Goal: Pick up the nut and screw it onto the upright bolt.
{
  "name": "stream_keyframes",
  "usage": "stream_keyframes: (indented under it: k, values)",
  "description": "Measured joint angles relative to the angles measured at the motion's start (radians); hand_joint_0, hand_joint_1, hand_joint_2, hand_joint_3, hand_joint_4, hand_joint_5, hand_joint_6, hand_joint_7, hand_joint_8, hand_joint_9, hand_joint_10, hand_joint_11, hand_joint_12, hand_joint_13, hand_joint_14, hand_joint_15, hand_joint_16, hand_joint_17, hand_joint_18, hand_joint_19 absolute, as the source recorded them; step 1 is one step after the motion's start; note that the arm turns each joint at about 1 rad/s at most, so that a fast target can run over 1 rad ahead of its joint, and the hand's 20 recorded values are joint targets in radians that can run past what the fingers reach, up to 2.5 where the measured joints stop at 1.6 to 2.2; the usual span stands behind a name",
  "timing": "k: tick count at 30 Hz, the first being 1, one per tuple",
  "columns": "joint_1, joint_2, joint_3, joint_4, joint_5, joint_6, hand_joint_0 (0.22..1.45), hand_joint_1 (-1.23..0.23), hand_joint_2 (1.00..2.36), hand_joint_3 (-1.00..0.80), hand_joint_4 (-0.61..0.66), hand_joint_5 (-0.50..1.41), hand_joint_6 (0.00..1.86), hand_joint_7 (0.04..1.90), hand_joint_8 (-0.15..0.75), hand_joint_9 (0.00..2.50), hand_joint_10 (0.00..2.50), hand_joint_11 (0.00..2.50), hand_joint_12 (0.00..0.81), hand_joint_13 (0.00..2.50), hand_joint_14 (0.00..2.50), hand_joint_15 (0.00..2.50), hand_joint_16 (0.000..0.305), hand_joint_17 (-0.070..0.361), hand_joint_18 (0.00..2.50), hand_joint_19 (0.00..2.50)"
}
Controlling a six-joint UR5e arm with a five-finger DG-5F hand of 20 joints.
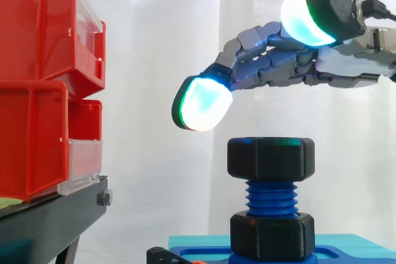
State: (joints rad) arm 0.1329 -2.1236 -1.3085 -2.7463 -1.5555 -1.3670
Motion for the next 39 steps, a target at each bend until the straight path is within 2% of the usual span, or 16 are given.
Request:
stream_keyframes:
  k: [9,17,32,39]
  values:
    - [0.012,0.0,0.0,-0.034,0.01,0.026,0.49,-0.08,1.0,-0.5,0.26,-0.1,0.5,0.92,0.272,0.43,0.0,0.0,0.353,0.19,0.0,0.0,0.057,0.129,0.0,0.0]
    - [0.011,0.001,0.0,-0.055,0.01,0.031,0.49,-0.11,1.0,-0.5,0.27,-0.09,0.5,1.0,0.279,0.47,0.0,0.0,0.353,0.22,0.0,0.0,0.057,0.128,0.01,0.0]
    - [-0.007,0.001,0.0,-0.063,0.002,0.029,0.5,-0.19,1.0,-0.5,0.28,-0.04,0.5,1.19,0.288,0.54,0.0,0.0,0.339,0.3,0.0,0.0,0.054,0.122,0.11,0.0]
    - [-0.021,0.001,0.0,-0.064,-0.004,0.028,0.5,-0.23,1.0,-0.5,0.21,0.02,0.5,1.35,0.287,0.65,0.0,0.0,0.327,0.35,0.0,0.0,0.052,0.116,0.16,0.0]
